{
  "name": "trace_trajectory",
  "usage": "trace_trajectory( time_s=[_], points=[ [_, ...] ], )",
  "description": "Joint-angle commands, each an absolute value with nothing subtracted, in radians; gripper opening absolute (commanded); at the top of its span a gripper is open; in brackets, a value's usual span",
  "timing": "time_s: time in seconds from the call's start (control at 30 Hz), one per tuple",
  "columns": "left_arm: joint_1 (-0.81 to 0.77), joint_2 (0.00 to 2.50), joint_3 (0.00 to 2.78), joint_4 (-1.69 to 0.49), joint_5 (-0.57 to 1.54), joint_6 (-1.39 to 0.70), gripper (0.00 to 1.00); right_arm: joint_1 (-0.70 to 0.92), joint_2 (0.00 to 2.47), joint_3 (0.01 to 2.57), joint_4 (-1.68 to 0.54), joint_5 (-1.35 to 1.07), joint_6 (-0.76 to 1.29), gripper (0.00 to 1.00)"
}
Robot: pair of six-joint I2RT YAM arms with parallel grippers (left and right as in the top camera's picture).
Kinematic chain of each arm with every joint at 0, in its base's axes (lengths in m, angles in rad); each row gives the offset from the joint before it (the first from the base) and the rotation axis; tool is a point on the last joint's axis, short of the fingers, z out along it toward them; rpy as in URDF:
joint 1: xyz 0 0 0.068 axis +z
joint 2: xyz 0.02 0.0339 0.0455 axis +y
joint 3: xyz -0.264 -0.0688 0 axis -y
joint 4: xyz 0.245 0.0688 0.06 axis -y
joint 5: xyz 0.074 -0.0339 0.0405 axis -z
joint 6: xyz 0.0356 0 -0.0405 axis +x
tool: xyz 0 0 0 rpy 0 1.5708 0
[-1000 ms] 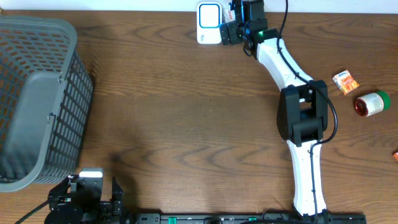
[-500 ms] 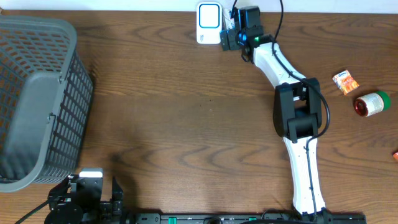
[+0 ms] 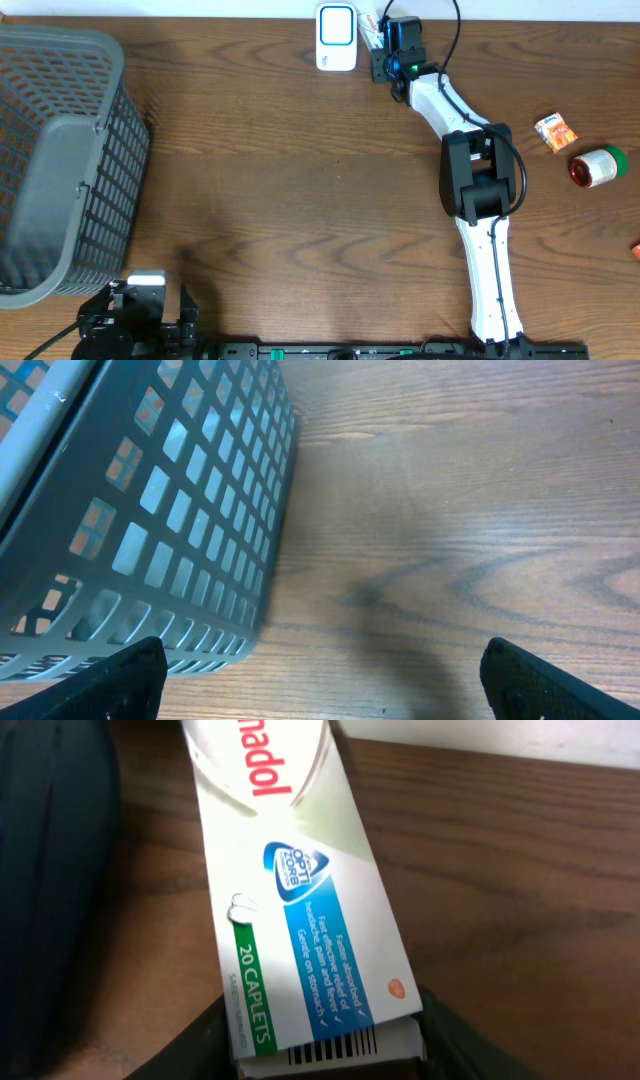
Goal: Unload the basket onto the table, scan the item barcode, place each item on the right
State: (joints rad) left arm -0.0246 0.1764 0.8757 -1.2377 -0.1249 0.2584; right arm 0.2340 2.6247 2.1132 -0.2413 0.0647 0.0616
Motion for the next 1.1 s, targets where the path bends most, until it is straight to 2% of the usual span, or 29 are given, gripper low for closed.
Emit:
trace_trajectory(
  time_s=[0.0,0.13,0.33,0.5,0.57,0.63,0.8,0.83,0.9,0.93,0.97,1.07],
  points=[
    [-0.030,0.173,0.881,-1.238,-0.120,0.257,0.99,0.232,2.669,2.116,-0.261,0.077,0.077,0.29],
    [-0.030,0.173,0.881,-1.238,-0.119,0.257,0.99,0.231,2.662,2.119,-0.294,0.076,0.078,0.11],
    [-0.030,0.173,0.881,-1.238,-0.120,0.257,0.99,0.224,2.573,2.119,-0.446,0.078,0.077,0.01],
    [-0.030,0.173,0.881,-1.238,-0.120,0.257,0.99,0.219,2.474,2.119,-0.619,0.078,0.078,0.01],
    [-0.030,0.173,0.881,-1.238,-0.120,0.257,0.99,0.216,2.435,2.119,-0.730,0.078,0.094,0.01],
    [-0.030,0.173,0.881,-1.238,-0.119,0.257,0.99,0.213,2.394,2.119,-0.931,0.078,0.154,0.01],
    [-0.030,0.173,0.881,-1.238,-0.119,0.257,0.99,0.220,2.347,2.119,-1.079,0.078,0.165,0.01],
    [-0.030,0.173,0.881,-1.238,-0.120,0.257,0.99,0.222,2.328,2.119,-1.106,0.077,0.182,0.03],
    [-0.030,0.173,0.881,-1.238,-0.120,0.257,0.99,0.223,2.303,2.119,-1.116,0.070,0.206,0.16],
    [-0.030,0.173,0.881,-1.238,-0.120,0.257,0.99,0.223,2.286,2.119,-1.087,0.042,0.213,0.37],
    [-0.030,0.173,0.881,-1.238,-0.119,0.257,0.99,0.223,2.282,2.119,-1.061,0.027,0.212,0.51],
    [-0.030,0.173,0.881,-1.238,-0.120,0.257,0.99,0.222,2.296,2.119,-0.928,0.024,0.212,0.83]
  ],
)
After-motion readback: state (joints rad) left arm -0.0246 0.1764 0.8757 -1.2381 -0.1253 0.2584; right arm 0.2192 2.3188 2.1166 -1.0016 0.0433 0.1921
